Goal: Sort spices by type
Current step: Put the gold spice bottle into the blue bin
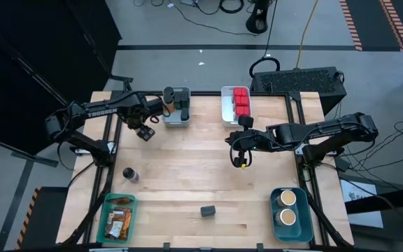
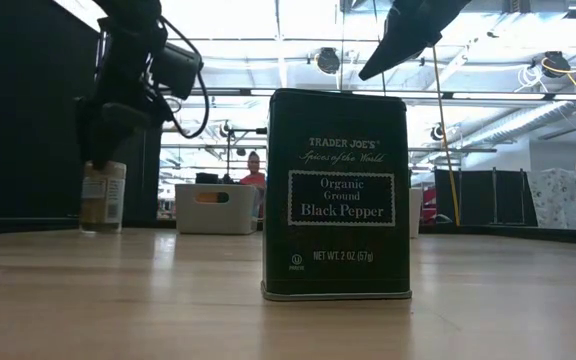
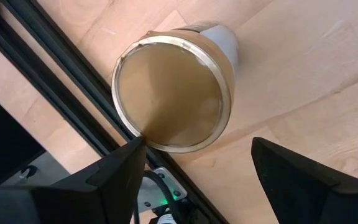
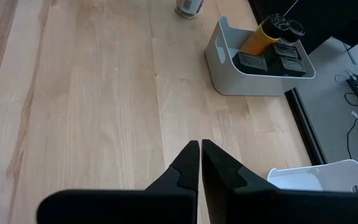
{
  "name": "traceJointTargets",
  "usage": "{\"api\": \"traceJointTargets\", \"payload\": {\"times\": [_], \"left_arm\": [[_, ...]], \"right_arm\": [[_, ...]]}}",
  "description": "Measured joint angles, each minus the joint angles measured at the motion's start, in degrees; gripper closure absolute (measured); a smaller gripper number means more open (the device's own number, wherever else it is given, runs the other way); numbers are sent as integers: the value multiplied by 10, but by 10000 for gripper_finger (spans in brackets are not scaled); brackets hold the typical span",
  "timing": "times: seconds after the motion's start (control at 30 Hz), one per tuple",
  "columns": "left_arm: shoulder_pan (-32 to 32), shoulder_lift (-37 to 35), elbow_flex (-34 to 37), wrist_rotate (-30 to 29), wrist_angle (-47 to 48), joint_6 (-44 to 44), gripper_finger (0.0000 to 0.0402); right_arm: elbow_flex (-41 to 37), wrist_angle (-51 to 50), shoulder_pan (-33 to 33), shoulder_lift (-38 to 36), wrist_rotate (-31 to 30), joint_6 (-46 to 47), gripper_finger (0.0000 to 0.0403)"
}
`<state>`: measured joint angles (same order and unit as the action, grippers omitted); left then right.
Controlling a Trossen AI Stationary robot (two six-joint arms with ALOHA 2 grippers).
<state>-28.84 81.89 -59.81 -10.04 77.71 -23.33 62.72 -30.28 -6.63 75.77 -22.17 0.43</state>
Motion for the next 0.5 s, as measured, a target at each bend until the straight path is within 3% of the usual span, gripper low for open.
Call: {"api": "traceJointTargets", "payload": {"times": [0.1, 0.37, 0.5], "left_arm": [[0, -1, 0, 5, -4, -1, 104], [0, 0, 0, -12, -11, 2, 35], [0, 1, 1, -21, -12, -2, 27]], "right_arm": [[0, -1, 0, 0, 0, 0, 403], [0, -15, 0, 0, 0, 8, 403], [0, -16, 0, 0, 0, 9, 403]]}}
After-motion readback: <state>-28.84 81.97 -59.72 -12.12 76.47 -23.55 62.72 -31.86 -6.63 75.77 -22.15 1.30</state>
